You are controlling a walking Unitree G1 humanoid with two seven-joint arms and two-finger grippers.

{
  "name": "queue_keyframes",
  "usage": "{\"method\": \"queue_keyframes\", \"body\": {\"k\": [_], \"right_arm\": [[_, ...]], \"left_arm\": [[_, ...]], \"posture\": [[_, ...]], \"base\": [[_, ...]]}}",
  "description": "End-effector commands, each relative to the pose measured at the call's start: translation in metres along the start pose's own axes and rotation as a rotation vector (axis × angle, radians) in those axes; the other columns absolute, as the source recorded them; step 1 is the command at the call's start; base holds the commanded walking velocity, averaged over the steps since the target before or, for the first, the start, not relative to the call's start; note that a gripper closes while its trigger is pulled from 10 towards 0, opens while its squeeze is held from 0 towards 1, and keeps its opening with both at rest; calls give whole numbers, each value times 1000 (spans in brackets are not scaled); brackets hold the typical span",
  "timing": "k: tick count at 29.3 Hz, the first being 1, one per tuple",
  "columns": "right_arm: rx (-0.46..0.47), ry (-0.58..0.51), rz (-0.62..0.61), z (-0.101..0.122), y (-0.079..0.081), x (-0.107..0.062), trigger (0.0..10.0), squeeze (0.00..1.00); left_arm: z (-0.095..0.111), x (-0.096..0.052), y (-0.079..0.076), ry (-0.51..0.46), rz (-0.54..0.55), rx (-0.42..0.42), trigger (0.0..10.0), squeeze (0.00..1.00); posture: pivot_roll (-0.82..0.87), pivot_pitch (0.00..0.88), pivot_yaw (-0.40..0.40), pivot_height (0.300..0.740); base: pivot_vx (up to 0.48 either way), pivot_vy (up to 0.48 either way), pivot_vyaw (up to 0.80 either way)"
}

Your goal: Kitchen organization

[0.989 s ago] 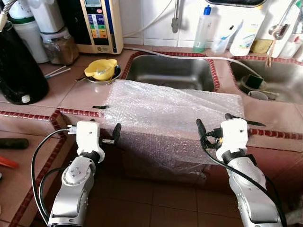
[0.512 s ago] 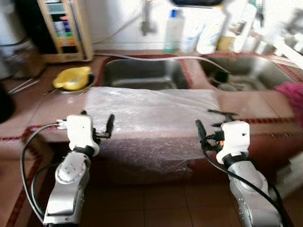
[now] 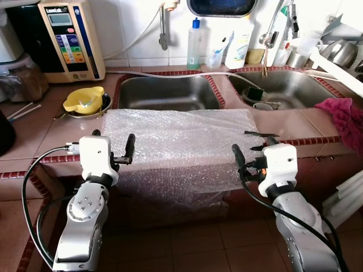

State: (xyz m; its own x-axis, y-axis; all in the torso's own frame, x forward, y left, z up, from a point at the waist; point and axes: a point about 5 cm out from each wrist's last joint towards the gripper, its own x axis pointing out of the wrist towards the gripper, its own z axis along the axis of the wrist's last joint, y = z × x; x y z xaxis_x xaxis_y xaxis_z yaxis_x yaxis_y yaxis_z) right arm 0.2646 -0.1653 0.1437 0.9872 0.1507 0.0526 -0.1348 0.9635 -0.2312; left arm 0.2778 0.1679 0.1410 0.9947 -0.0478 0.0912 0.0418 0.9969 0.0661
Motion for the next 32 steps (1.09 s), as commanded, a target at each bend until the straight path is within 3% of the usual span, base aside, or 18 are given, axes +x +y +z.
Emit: {"method": "queue_keyframes", "body": {"k": [1,9,11,14,22,23,24,26,28,30,32], "right_arm": [[-22,-11,10,3,1,0,10000,0],[-7,-12,26,5,2,0,10000,0],[72,-17,0,5,0,1,10000,0],[118,4,-34,3,-4,1,10000,0],[43,18,-65,2,-11,2,10000,0],[27,8,-67,3,-9,3,10000,0],[88,2,-33,3,-4,4,10000,0],[104,0,-16,4,0,4,10000,0],[77,-28,-25,7,1,6,10000,0],[-24,-71,-31,8,7,7,10000,0],[23,-49,-22,6,9,6,10000,0]], "left_arm": [[2,2,0,1,6,10,10000,0],[1,4,-3,5,5,5,10000,0],[1,5,-5,8,-6,2,10000,0],[0,5,-6,7,-21,-4,10000,0],[2,7,-9,-6,-45,-4,10000,0],[2,7,-9,-9,-48,-16,10000,0],[2,7,-9,-12,-56,-23,10000,0],[2,7,-11,-14,-70,-30,10000,0],[2,7,-11,-14,-76,-31,10000,0],[2,7,-12,-18,-83,-35,10000,0],[2,7,-12,-19,-84,-35,10000,0]], "posture": [[-24,0,21,740],[-26,0,21,740],[-29,0,23,740],[-32,0,24,740],[-37,0,25,740],[-38,0,26,740],[-38,0,26,740],[-37,0,26,740],[-38,0,26,740],[-39,0,30,740],[-39,0,30,740]], "base": [[0,0,800],[0,0,800],[0,0,800],[0,0,0],[0,0,0],[0,0,0],[0,0,0],[0,0,0],[0,0,0],[263,0,0],[285,0,0]]}}
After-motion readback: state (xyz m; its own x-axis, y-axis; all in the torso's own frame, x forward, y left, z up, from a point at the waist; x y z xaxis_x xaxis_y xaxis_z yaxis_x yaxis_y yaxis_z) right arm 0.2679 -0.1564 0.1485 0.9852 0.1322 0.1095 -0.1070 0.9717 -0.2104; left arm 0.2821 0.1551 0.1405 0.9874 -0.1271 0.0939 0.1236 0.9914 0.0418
